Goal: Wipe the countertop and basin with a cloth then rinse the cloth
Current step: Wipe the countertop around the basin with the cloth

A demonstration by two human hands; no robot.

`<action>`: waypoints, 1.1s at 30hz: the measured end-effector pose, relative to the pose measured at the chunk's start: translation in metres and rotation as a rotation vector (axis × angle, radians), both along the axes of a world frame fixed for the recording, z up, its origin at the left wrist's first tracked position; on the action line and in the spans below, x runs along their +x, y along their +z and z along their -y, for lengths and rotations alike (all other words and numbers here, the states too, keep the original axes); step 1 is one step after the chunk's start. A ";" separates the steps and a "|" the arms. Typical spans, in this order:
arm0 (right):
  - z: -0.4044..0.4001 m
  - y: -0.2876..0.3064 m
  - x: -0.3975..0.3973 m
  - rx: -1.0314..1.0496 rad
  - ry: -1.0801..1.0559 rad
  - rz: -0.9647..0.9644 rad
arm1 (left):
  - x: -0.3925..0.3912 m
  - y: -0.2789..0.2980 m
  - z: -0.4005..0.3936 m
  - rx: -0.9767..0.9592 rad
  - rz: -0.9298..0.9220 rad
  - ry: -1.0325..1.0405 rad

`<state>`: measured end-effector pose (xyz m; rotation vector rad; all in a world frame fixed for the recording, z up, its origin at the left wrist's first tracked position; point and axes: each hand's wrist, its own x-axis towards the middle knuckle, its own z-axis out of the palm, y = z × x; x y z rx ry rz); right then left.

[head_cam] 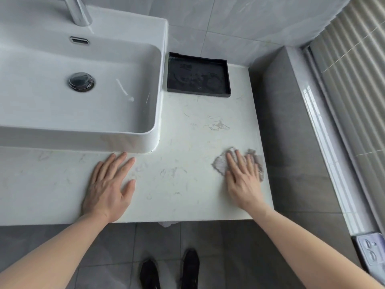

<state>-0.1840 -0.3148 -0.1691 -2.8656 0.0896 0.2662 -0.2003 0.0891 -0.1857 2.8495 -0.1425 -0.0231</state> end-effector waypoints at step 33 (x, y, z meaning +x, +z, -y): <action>-0.136 0.014 -0.106 0.116 0.636 -0.114 | 0.001 0.003 -0.001 0.006 -0.014 -0.011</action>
